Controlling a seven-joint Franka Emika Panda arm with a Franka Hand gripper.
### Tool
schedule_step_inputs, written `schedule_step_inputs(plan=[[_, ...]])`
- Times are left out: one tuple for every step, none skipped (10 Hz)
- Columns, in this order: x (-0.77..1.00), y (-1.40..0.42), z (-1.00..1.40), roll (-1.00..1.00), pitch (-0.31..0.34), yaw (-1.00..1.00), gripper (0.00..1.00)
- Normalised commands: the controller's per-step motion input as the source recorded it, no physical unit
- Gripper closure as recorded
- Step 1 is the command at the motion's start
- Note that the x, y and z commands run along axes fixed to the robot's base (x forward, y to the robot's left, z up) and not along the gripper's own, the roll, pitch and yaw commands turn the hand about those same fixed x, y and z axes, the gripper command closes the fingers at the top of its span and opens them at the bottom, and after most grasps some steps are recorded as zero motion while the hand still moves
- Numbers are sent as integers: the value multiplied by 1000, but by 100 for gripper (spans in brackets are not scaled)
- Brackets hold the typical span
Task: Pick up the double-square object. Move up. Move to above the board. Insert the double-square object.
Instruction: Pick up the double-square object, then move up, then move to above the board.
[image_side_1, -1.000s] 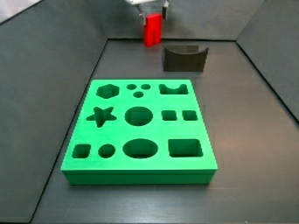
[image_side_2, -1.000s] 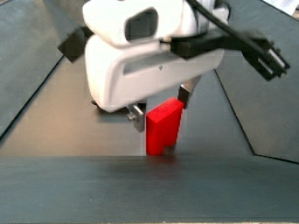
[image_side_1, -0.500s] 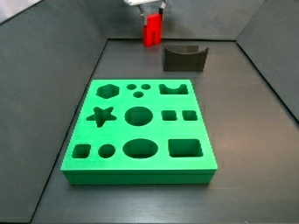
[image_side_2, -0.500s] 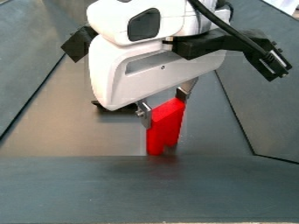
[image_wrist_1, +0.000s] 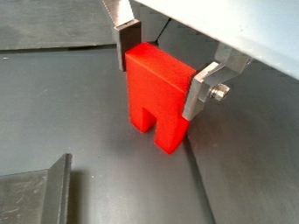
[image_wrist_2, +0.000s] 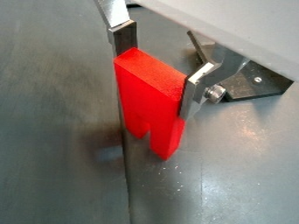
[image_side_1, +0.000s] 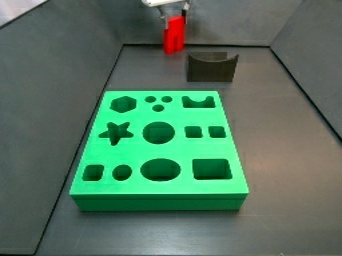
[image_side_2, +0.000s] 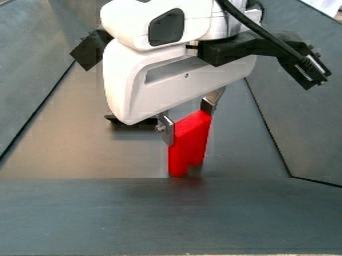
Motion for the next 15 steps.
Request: schedule_step_inputs(plan=[[0, 0, 0, 0, 0, 0, 100], [0, 0, 0, 0, 0, 0, 100], [0, 0, 833, 0, 0, 0, 100], [-37, 30, 797, -6, 18, 19, 100], [-46, 20, 679, -11, 36, 14, 100], [-35, 11, 526, -10, 39, 7, 100], [-27, 9, 351, -6, 40, 2, 100], [82, 327, 1000, 1, -64, -113, 100], [87, 341, 1000, -4, -49, -110, 100], [84, 308, 1000, -39, 11, -85, 100], [81, 289, 1000, -54, 36, -63, 100], [78, 278, 1000, -62, 49, -52, 100], [69, 238, 1000, -73, 60, -36, 100], [65, 219, 1000, -76, 61, -30, 100], [50, 170, 928, -78, 62, -26, 100]])
